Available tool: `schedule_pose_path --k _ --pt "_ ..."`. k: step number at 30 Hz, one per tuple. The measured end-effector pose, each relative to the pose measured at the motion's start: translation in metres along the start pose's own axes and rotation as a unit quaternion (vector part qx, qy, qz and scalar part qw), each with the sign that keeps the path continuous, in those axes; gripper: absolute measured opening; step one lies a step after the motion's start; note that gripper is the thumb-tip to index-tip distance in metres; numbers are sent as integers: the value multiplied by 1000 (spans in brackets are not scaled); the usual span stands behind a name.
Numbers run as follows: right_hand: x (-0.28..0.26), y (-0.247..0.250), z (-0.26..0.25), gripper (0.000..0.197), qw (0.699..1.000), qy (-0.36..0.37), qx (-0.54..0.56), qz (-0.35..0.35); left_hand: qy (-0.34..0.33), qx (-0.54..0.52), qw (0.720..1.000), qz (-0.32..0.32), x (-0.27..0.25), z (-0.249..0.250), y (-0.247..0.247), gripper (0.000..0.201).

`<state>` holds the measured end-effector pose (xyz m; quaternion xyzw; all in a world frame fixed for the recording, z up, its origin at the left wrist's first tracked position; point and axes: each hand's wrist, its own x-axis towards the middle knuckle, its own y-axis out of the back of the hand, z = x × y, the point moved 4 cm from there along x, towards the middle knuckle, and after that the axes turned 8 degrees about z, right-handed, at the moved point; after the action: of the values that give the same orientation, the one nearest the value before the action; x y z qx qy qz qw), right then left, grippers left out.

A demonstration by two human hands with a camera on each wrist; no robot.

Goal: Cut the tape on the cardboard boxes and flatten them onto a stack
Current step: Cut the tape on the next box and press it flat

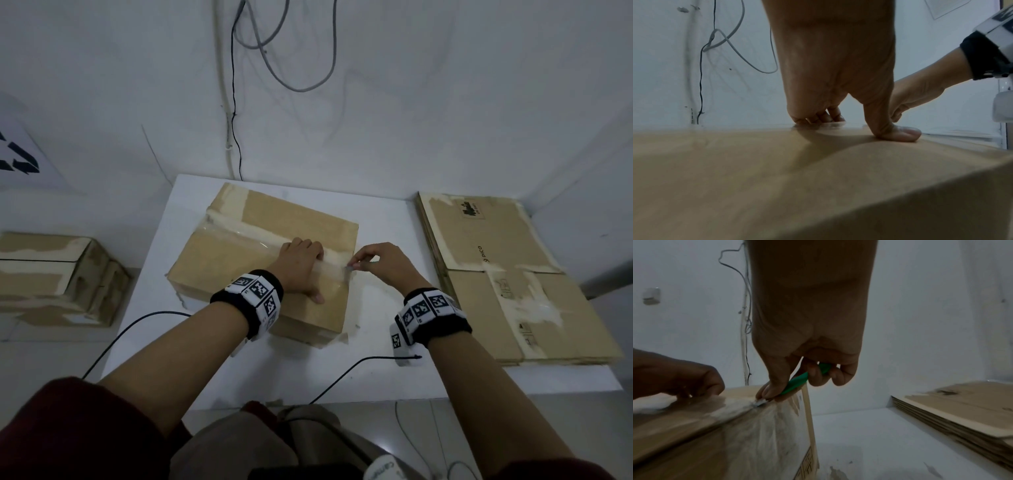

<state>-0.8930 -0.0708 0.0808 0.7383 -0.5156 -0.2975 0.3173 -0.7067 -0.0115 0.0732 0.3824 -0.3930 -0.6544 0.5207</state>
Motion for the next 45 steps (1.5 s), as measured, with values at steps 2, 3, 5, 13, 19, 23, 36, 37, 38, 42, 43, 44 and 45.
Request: schedule_pose_path --k 2,3,5,13,19,23,36,37,38,42,43,44,45 --pt "-5 1 4 13 999 -6 34 -4 -1 -3 1000 2 0 2 -1 82" --pt "-7 2 7 14 999 -12 46 -7 -3 -4 1000 3 -1 3 -1 82" --pt "-9 1 9 15 998 -27 64 -11 -6 -4 1000 4 -1 4 -1 81" --pt "-28 -3 12 16 980 -95 176 4 -18 -24 999 14 -3 4 -4 80" --pt "-26 -14 16 10 979 -96 170 62 -14 -33 999 30 0 0 -2 81" --pt "-37 -22 22 11 967 -130 210 62 -12 -38 998 48 0 0 3 81" --pt "-49 -21 41 17 928 -148 282 196 -88 150 971 163 -35 39 59 59" --pt "-46 -16 39 18 921 -141 298 205 -74 121 979 147 -42 41 58 59" --pt "-43 -12 36 20 918 -131 309 213 -57 91 987 119 -50 44 56 60" --pt "-28 -7 21 25 935 -96 272 204 -30 62 997 -20 -73 37 6 30" --pt "-24 -9 18 28 943 -91 253 196 -28 89 996 -15 -75 31 -6 30" --pt "-21 -12 15 32 950 -87 235 188 -18 100 995 -7 -77 28 -13 38" --pt "-18 -14 11 36 954 -87 221 182 -17 113 993 8 -76 23 -19 48"
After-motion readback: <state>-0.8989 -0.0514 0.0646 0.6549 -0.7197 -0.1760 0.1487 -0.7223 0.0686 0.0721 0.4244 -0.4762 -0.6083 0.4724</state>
